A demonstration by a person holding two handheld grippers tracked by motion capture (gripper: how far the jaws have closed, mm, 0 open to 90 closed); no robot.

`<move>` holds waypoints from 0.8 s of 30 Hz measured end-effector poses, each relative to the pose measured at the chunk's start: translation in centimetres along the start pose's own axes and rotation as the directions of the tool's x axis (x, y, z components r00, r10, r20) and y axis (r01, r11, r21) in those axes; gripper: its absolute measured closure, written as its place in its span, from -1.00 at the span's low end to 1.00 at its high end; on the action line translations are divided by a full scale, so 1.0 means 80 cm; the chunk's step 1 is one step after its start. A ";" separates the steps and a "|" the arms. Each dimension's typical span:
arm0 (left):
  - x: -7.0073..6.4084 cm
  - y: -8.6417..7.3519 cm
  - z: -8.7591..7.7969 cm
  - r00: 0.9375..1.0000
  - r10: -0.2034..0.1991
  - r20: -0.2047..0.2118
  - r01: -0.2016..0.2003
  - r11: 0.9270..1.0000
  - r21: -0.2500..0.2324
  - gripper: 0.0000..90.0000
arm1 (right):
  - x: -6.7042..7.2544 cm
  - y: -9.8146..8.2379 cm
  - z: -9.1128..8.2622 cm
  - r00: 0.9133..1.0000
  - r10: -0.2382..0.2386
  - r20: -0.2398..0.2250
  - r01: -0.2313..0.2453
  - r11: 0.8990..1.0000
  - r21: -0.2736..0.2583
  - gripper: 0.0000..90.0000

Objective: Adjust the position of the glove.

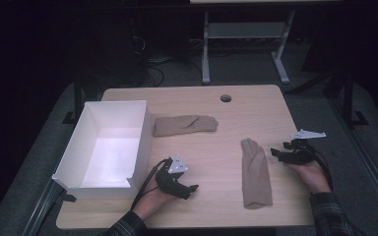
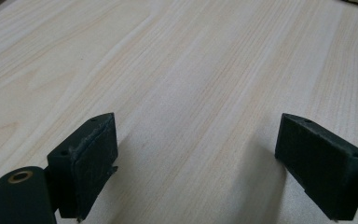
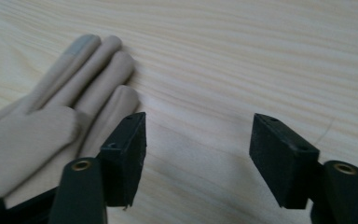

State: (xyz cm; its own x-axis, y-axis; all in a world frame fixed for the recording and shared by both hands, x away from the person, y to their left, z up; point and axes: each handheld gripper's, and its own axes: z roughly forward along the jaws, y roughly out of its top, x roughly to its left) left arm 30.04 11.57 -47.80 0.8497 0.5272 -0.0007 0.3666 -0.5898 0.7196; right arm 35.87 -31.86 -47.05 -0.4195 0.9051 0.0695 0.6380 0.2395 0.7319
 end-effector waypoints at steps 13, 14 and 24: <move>0.003 0.016 -0.005 0.999 -0.049 -0.004 0.049 0.999 0.017 0.30 | 0.003 -0.009 0.014 0.999 -0.023 0.029 0.023 1.000 0.007 -0.53; 0.007 0.021 -0.007 0.999 -0.053 -0.008 0.053 0.998 0.034 0.42 | 0.003 -0.009 0.014 0.999 -0.025 0.028 0.025 1.000 0.007 -0.55; 0.031 0.047 -0.005 0.994 -0.094 -0.049 0.095 0.995 0.030 0.99 | 0.006 -0.008 0.015 0.999 -0.030 0.024 0.030 0.999 0.012 -0.63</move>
State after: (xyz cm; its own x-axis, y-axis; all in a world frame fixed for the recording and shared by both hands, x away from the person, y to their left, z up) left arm 33.36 10.90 -44.81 0.7920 0.6095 -0.0342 0.4573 -0.5552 0.6948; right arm 36.02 -31.16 -48.33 -0.4228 0.9057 0.0311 0.6330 0.2706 0.7253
